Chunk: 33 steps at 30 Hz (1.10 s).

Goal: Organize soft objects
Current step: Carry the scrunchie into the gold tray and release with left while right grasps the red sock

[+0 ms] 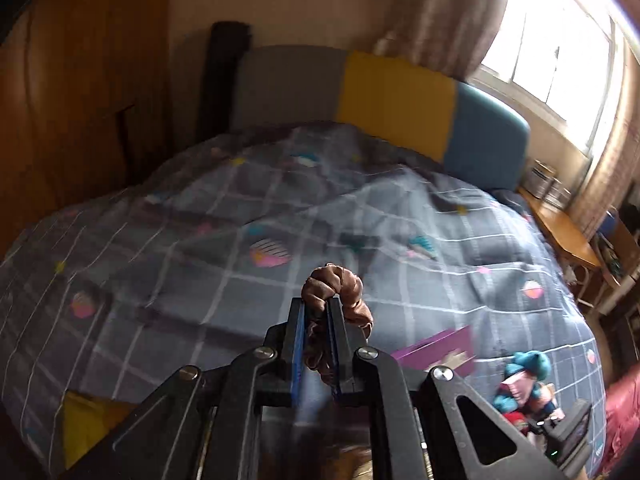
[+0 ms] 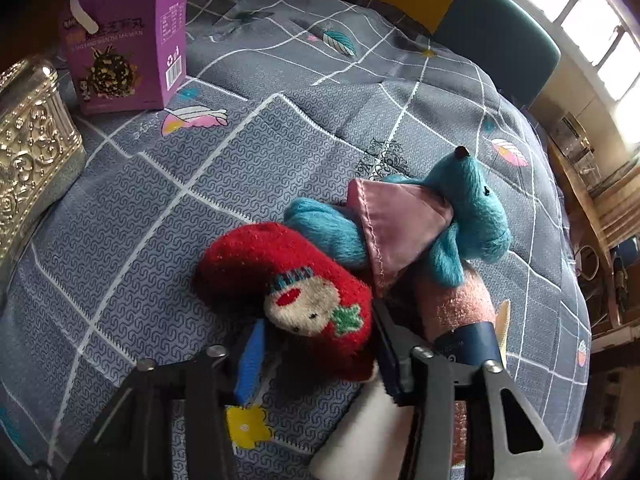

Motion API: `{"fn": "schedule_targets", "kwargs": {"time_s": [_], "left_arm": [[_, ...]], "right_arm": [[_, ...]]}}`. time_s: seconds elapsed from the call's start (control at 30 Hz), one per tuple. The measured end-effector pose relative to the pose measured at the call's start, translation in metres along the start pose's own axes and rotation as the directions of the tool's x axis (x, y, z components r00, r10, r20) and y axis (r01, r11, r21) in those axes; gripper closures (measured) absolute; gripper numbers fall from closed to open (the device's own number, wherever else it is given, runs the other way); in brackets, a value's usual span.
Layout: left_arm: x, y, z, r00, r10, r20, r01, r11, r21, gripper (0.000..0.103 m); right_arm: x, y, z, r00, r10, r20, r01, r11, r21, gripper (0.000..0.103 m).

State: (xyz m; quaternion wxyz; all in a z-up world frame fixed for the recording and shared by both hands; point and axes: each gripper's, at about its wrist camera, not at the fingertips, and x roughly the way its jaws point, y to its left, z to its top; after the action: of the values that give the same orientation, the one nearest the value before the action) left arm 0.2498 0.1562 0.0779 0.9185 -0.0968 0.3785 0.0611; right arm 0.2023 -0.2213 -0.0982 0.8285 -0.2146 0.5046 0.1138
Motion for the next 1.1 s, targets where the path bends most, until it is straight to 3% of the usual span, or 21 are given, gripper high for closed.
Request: {"fn": "schedule_targets", "kwargs": {"time_s": [0.2,0.4,0.57,0.6,0.8,0.93,1.1], "left_arm": [[-0.017,0.075,-0.063,0.999,0.019,-0.038,-0.023,0.996,-0.091,0.094],[-0.031,0.118,-0.13,0.996,0.045,-0.078,-0.055,0.99,-0.13,0.093],[-0.029,0.144,-0.164,0.988,0.092,-0.123,-0.111,0.982,-0.156,0.081],[-0.029,0.147,-0.168,0.986,0.095,-0.135,-0.117,0.98,-0.16,0.075],[-0.046,0.155,-0.197,0.986,0.117,-0.122,-0.137,0.975,-0.174,0.072],[-0.059,0.145,-0.212,0.99,0.1,-0.1,-0.113,0.984,-0.135,0.072],[-0.066,0.131,-0.224,0.993,0.059,-0.107,-0.069,0.993,-0.093,0.072]], "right_arm": [[0.002,-0.001,-0.005,0.999,0.017,-0.034,-0.012,0.992,0.125,0.064],[0.01,-0.009,-0.005,0.999,0.033,-0.042,-0.023,0.977,0.21,0.062],[0.011,-0.007,-0.005,0.999,0.001,-0.046,0.01,0.97,0.241,0.063],[0.01,-0.006,-0.006,0.999,-0.002,-0.046,0.013,0.968,0.25,0.064],[0.007,-0.001,-0.007,0.998,-0.017,-0.058,0.033,0.958,0.284,0.066],[0.006,0.001,0.004,0.997,-0.016,-0.077,0.038,0.956,0.29,0.074],[-0.008,-0.004,0.018,0.998,0.037,-0.059,-0.014,0.939,0.343,0.075]]}}
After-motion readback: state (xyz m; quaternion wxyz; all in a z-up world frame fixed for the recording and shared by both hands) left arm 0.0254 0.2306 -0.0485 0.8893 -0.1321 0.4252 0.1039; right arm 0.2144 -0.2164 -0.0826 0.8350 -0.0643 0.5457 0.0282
